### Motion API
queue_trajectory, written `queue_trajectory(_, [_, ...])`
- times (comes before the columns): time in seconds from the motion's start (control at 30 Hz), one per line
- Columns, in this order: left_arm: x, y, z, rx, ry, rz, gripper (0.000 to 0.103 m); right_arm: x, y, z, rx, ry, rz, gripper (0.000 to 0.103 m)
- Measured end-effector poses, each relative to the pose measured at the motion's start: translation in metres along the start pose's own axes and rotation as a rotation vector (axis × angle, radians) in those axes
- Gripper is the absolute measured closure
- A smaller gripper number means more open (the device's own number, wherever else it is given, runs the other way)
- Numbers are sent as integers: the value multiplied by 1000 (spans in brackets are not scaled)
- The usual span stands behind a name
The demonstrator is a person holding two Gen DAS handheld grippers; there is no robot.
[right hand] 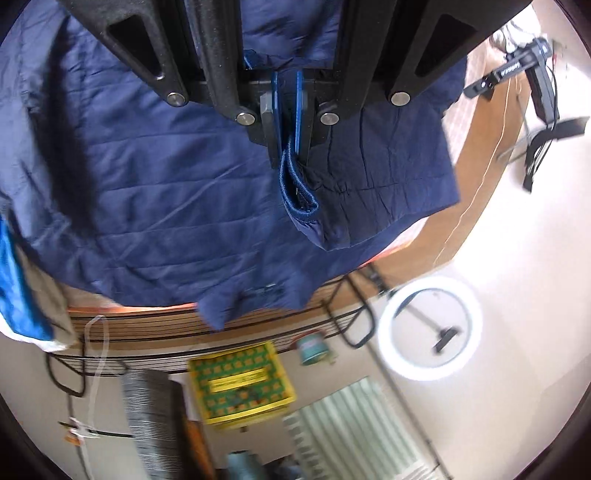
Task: Fold large clothes
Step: 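Fold the held sleeve across the jacket body with the right tool, release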
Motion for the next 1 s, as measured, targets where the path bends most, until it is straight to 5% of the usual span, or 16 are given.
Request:
queue_trajectory(0.23, [-36, -19, -20, -39, 23, 51, 68, -21, 21, -54, 24, -106, -22, 100])
queue_trajectory(0.43, [-45, -23, -27, -80, 53, 48, 68, -42, 28, -69, 1, -78, -37, 100])
queue_trajectory(0.73, [-39, -22, -17, -89, 71, 35, 68, -72, 7, -105, 48, -211, 51, 99])
queue_trajectory(0.9, [-34, -22, -24, -105, 61, 28, 68, -77, 0, -115, 93, -281, 74, 85])
queue_trajectory(1.0, [-29, -20, -31, -130, 59, 14, 68, -72, 1, -114, 105, -301, 71, 62])
Point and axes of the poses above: each gripper's, at about its wrist camera, not at the fingertips, and x roughly against the way its jaws point, z to its left, y to its top, the point moved 7 cm from there along -x, roughly the way its jaws point, and after that the axes turned 12 degrees about -z, right-handed, at the moved point
